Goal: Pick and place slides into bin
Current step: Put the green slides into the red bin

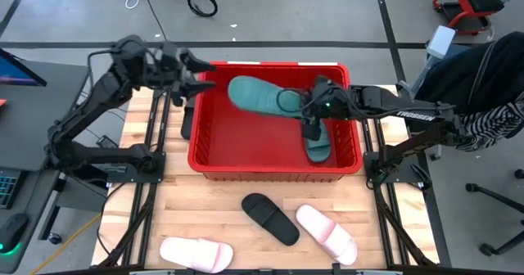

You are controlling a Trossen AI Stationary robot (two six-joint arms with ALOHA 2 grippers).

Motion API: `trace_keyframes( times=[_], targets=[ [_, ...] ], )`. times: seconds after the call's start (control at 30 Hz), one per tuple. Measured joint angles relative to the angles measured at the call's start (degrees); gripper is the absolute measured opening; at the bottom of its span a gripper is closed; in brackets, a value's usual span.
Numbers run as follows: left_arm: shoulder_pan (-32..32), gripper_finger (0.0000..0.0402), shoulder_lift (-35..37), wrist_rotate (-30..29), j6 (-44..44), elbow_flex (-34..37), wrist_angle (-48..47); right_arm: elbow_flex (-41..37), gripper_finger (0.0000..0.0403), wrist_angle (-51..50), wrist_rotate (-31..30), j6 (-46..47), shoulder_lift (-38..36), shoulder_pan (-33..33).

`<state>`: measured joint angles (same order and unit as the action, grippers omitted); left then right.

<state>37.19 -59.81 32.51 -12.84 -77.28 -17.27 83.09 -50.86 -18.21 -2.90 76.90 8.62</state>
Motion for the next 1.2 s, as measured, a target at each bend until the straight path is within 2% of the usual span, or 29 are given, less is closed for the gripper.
trace_keyframes(
  times=[0.2, 0.37, 0.47, 0.73, 0.93, 1.2],
  targets=[
    [1.9, 0.0336, 2.2, -1.8, 3.1, 0.0, 0.0, 0.0, 0.0299, -10.2, -4.1, 20.8, 0.0, 0.3],
    [1.9, 0.0323, 2.2, -1.7, 3.3, 0.0, -0.4, -0.6, 0.0295, -23.0, -4.1, 41.9, 0.0, 1.3],
    [1.9, 0.0318, 2.2, -1.3, 5.6, 0.0, -1.5, -2.4, 0.0293, -27.9, -3.1, 51.4, 0.0, 1.4],
    [1.9, 0.0314, 2.1, -1.2, 9.6, 0.0, -5.4, -12.3, 0.0293, -23.4, 2.9, 68.0, 0.0, 1.3],
    [1.9, 0.0313, 2.2, -1.2, 9.8, 0.0, -5.8, -18.6, 0.0293, -19.6, 2.7, 81.0, -0.1, 1.3],
    [1.9, 0.0313, 2.2, -1.2, 12.8, 0.0, -7.0, -20.4, 0.0293, -15.9, 0.6, 83.0, 0.0, 1.3]
  ],
)
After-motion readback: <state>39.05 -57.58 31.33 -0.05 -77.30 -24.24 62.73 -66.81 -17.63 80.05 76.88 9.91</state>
